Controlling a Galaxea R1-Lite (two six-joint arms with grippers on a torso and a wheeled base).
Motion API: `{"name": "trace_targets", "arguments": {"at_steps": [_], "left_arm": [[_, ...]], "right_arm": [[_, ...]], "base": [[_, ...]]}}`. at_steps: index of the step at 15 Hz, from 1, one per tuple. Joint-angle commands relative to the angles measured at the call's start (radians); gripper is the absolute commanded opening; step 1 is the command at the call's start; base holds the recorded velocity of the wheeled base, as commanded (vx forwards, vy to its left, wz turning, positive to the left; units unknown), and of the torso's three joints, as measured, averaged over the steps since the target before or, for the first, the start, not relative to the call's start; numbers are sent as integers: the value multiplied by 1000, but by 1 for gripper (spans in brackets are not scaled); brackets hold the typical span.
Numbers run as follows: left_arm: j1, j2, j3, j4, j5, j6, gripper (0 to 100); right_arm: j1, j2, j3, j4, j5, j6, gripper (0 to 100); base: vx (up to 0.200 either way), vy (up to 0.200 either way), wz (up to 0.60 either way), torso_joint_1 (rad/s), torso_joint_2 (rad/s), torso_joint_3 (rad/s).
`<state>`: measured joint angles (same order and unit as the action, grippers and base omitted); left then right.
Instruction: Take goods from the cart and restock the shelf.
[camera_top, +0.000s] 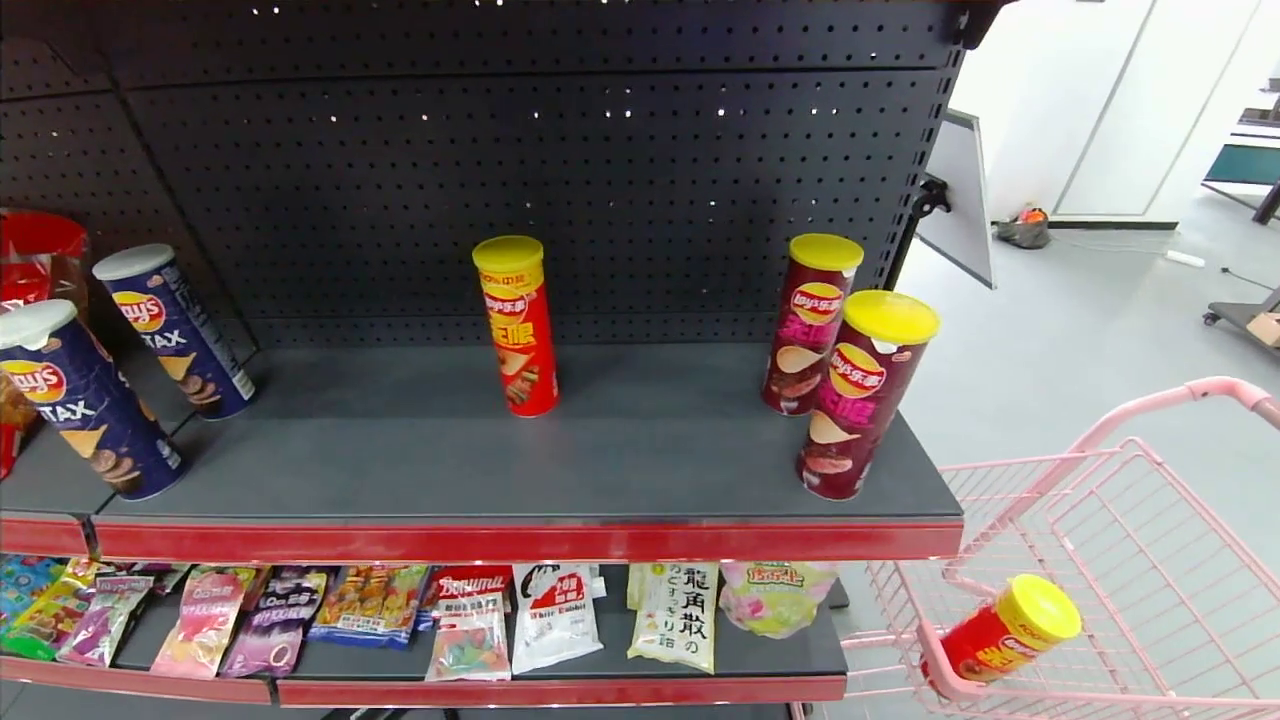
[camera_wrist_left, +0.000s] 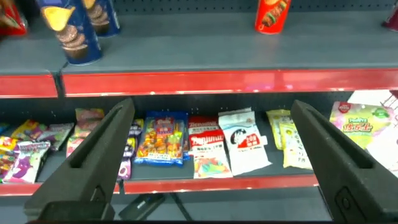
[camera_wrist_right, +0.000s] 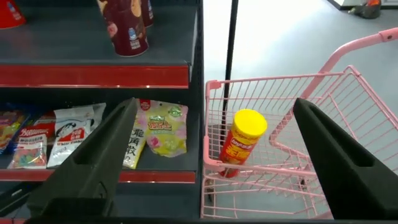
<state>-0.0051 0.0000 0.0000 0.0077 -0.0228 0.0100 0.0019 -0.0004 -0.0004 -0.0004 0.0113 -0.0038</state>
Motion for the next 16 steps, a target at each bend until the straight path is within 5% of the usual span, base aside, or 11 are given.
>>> {"name": "trace_targets", "arguments": {"at_steps": [1, 9, 16], "left_arm": [[1, 0, 0, 0, 0, -1, 100], [1, 0, 0, 0, 0, 1, 100], [1, 0, 0, 0, 0, 1, 100]], "right_arm": [[1, 0, 0, 0, -1, 1, 100], [1, 0, 0, 0, 1, 1, 100], [1, 0, 0, -1, 1, 1, 100]], "base": [[0, 0, -600, -7, 7, 7], [0, 0, -600, 1, 3, 2], [0, 0, 0, 0, 0, 0]]}}
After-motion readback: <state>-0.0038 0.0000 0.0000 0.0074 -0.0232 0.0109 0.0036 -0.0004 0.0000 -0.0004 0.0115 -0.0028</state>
